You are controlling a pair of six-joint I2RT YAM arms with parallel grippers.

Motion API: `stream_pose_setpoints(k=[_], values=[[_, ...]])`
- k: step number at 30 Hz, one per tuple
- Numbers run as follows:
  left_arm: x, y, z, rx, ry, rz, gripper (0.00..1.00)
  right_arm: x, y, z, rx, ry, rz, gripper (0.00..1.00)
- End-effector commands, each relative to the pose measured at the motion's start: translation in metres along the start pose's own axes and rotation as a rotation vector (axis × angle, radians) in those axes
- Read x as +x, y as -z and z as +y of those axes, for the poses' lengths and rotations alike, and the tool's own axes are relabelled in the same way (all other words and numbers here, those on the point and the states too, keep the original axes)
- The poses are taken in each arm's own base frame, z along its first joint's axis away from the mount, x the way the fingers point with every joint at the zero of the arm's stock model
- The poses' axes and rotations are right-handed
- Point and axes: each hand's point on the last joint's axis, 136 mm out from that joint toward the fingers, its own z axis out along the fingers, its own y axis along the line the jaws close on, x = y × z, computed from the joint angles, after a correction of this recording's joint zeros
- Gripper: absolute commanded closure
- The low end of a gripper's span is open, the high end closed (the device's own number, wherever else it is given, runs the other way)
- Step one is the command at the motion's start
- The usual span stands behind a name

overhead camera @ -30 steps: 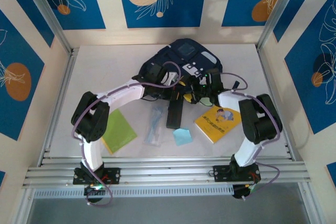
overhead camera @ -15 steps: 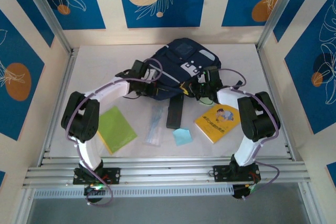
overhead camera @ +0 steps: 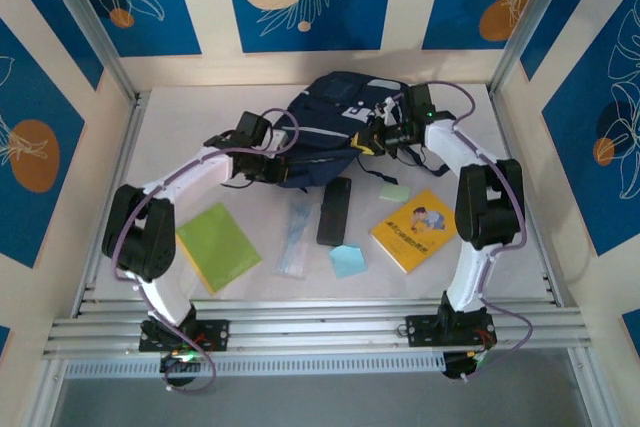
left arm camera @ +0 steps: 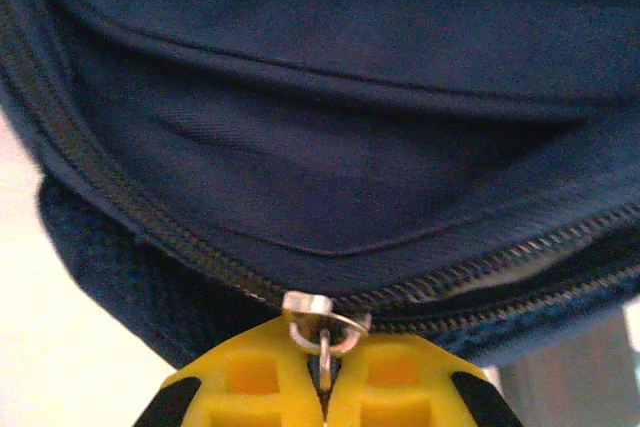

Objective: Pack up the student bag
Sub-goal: Unzip the student bag at the top-center of the table.

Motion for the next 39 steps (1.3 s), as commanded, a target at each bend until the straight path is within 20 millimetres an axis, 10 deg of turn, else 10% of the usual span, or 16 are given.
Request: stream_pose_setpoints(k=[1,4,9,13,25,30,34,39], values=[[0.023,0.015,-0.046,0.094,-0.038,0.057,1.0,-0.025,-0.002,-0.009,0.018,0.053,-0.006,1.0],[0.019,0.017,-0.088,0.188,-0.07,0.042,1.0,-0.051,-0.007,-0.017,0.056,-0.01,-0.057,0.94],[-0.003,0.01,-0.139,0.318,-0.108,0.001,1.0,-0.071,-0.008,-0.027,0.11,-0.1,-0.125,0.33],[-0.031,0.0,-0.157,0.364,-0.117,-0.041,1.0,-0.049,0.009,-0.03,0.159,-0.121,-0.167,0.01],[-0.051,-0.008,-0.171,0.418,-0.104,-0.061,1.0,0.046,0.015,-0.023,-0.049,-0.31,-0.214,0.0],[-0.042,-0.002,-0.169,0.431,-0.076,-0.059,1.0,0.035,-0.02,-0.018,-0.102,-0.308,-0.239,0.28],[-0.032,-0.002,-0.159,0.4,-0.052,-0.046,1.0,0.023,-0.029,-0.027,-0.143,-0.348,-0.273,1.0],[-0.009,-0.004,-0.111,0.256,-0.001,0.023,1.0,0.022,-0.015,-0.033,-0.081,-0.301,-0.322,1.0]])
